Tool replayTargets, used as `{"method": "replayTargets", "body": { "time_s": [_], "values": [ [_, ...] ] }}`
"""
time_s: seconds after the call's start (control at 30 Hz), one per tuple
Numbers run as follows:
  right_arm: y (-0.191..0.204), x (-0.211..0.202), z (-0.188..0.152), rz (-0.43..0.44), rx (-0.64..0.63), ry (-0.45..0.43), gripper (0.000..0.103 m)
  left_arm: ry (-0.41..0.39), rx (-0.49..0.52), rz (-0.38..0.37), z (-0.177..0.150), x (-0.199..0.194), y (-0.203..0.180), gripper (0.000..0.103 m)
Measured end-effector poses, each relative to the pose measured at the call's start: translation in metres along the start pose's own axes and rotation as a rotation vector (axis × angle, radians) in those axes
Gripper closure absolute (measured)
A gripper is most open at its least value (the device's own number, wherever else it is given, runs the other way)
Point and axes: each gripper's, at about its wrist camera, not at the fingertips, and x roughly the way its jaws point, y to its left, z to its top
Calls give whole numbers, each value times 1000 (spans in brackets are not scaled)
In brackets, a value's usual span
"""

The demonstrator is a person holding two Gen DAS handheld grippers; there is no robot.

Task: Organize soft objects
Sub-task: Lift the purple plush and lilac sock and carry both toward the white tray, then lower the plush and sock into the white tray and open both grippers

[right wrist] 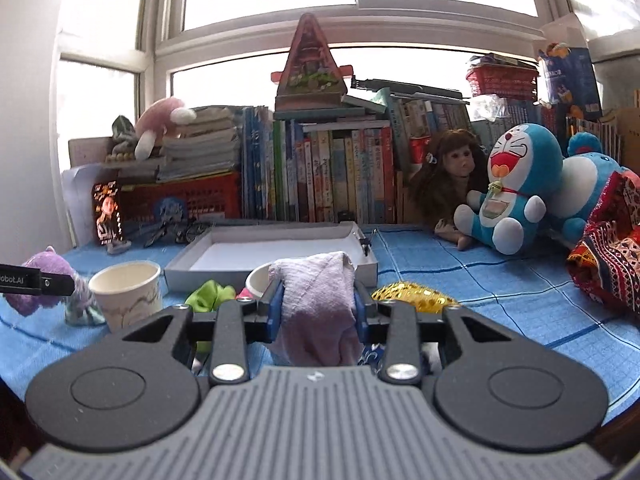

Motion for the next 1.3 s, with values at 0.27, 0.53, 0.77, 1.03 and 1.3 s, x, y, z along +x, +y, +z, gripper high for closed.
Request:
{"method": "replayTargets", "body": {
  "time_s": [0.27,0.53,0.77,1.03,1.3],
  "values": [
    [-16,22,26,24,69,0,63,-34,27,-66,39,8,-14,41],
    [-31,54,53,46,129,33,63,-36,36,-112,79,30,-26,41],
    [-35,85,85,74,153,53,63,63,-16,-141,108,84,-39,41],
    [-30,140,112,93,93,166,63,240,-13,-165,133,150,-61,41],
    [-22,208,126,128,110,370,62,410,-53,-118,156,218,-71,41]
  ]
}}
